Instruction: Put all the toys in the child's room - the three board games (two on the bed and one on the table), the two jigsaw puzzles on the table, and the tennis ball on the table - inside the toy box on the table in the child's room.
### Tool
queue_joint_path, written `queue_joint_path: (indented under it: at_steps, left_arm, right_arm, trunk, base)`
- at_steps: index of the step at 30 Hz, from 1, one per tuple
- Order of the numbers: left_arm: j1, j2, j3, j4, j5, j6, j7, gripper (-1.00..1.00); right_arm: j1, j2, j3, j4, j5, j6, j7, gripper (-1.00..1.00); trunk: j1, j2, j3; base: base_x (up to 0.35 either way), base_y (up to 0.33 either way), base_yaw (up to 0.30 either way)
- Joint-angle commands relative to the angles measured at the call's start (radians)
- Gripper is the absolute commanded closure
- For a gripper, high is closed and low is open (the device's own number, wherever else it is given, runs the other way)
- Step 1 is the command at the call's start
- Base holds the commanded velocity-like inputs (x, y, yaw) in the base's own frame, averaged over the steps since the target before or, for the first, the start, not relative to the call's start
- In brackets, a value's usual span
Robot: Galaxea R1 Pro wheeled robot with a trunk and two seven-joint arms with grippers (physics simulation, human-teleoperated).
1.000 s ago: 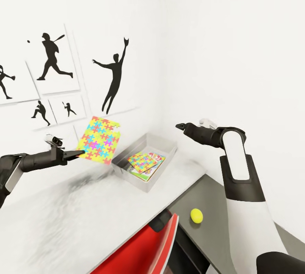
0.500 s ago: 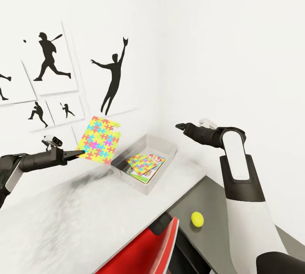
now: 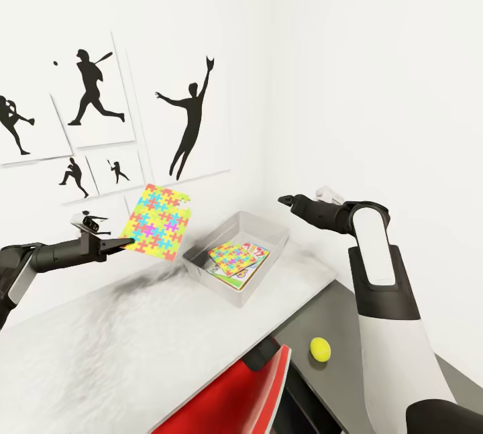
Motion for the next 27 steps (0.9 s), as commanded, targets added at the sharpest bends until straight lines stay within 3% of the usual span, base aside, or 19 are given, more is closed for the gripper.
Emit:
queue_joint_path:
  at_steps: [1,7,10,13,15,18,22,25,27]
  left_arm:
    - [-0.001,0.001,-0.001,0.0,0.001,0.01,-0.003,1.0]
    - [-0.001,-0.002,-0.002,0.0,-0.002,0.01,-0.003,1.0]
    - [-0.003,-0.021,-0.003,0.0,-0.005,0.01,-0.003,1.0]
    - [-0.022,-0.056,-0.003,0.003,-0.007,0.013,0.018,1.0]
    - [-0.055,-0.083,-0.004,0.018,-0.007,0.022,0.084,1.0]
    - [-0.15,-0.138,-0.004,0.081,-0.005,0.045,0.263,1.0]
    - [-0.316,-0.223,-0.005,0.243,-0.006,0.049,0.474,1.0]
    - [-0.403,-0.275,-0.005,0.339,-0.009,0.043,0.599,1.0]
    - [-0.445,-0.327,-0.005,0.378,-0.009,0.038,0.711,1.0]
  right_arm:
    - [-0.001,0.0,-0.002,-0.002,-0.01,0.003,-0.01,-1.0]
    - [-0.001,-0.001,-0.002,-0.003,-0.01,0.004,-0.01,-1.0]
    - [-0.001,-0.001,-0.001,-0.006,-0.01,0.004,-0.01,-1.0]
    - [-0.001,0.0,0.001,-0.008,-0.011,0.004,-0.01,-1.0]
    - [-0.001,0.001,0.001,-0.008,-0.011,0.005,-0.01,-1.0]
    - [-0.001,0.0,0.001,-0.009,-0.012,0.006,-0.01,-1.0]
    - [-0.003,-0.007,-0.001,-0.009,-0.013,0.007,-0.01,-1.0]
    - [-0.004,-0.011,-0.002,-0.009,-0.013,0.007,-0.01,-1.0]
    - [-0.005,-0.013,-0.002,-0.009,-0.013,0.007,-0.01,-1.0]
  trunk:
    - [0.001,-0.002,-0.002]
    - [0.001,-0.002,-0.002]
    - [0.001,-0.002,-0.002]
    - [0.001,-0.002,-0.002]
    - [0.001,-0.002,-0.002]
    - [0.001,-0.002,-0.002]
    - [0.001,-0.002,-0.002]
    - [0.001,-0.002,-0.002]
    - [0.001,-0.002,-0.002]
  base:
    - [0.0,0.0,0.002]
    - [0.0,0.0,0.0]
    - [0.0,0.0,0.0]
    - [0.0,0.0,0.0]
    - [0.0,0.0,0.0]
    - [0.0,0.0,0.0]
    - [0.0,0.0,0.0]
    - [0.0,0.0,0.0]
    - [0.0,0.0,0.0]
